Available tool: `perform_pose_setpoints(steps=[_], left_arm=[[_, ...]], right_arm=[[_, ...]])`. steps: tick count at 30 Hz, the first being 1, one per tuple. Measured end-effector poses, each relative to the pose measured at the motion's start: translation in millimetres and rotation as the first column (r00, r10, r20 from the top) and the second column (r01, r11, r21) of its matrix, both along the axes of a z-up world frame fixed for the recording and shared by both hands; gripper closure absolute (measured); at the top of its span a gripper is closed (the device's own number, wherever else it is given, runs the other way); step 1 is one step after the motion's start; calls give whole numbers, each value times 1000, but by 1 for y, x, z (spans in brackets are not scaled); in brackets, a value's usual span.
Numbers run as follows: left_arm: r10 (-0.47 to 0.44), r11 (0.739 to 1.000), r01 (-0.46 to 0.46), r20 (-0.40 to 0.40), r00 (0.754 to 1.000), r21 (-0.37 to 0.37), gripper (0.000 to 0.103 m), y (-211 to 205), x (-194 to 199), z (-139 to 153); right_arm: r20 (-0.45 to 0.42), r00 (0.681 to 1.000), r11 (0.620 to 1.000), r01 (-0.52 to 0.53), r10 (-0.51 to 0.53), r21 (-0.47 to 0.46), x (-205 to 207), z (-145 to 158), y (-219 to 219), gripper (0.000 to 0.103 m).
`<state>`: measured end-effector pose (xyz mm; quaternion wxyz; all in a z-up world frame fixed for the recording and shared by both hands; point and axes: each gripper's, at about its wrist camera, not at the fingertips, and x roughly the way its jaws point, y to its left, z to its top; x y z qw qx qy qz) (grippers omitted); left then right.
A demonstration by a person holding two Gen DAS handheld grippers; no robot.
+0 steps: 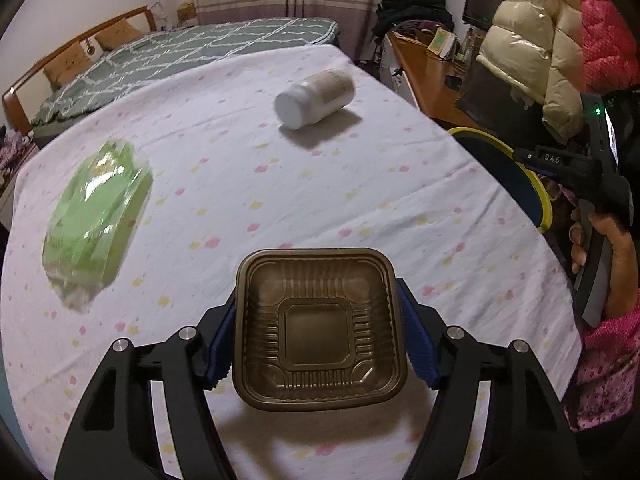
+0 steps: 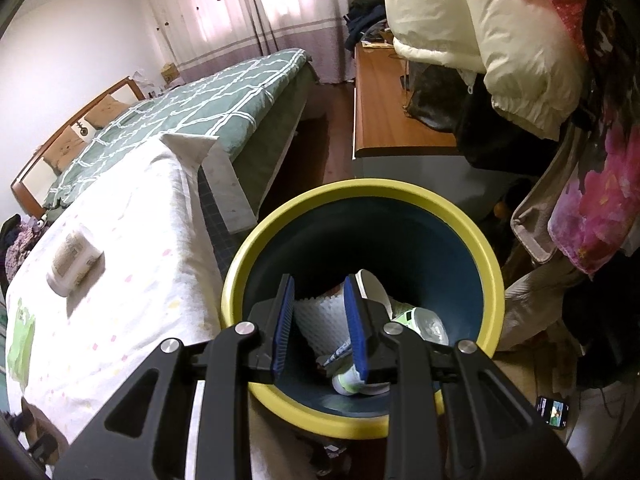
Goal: Collect trash
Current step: 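Grasp the brown plastic tray by its rim with the left tool, then carry the brown tray over the bin and open the left tool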
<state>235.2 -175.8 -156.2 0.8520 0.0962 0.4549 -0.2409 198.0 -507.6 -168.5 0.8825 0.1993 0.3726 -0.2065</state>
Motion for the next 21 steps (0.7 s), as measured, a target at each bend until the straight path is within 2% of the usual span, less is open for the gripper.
perform_pose_setpoints(steps=[5,12,17,21], left_arm=[[-44,999,44,21,999,-3,34,-29,2,13],[-145,989,146,53,988,-18,34,-92,8,31],[-206,977,208,47,977,-37,34,-143,16,34],[-240,970,242,52,969,-23,34,-183,23,30]], right_arm=[[12,1000,1000,0,0,10,-14,1,-10,74],[23,999,999,30,-30,18,-36,2,-34,73],[19,999,999,47,-48,22,-51,-2,-51,73],[12,998,997,68,-68,20,-60,-5,-64,72]])
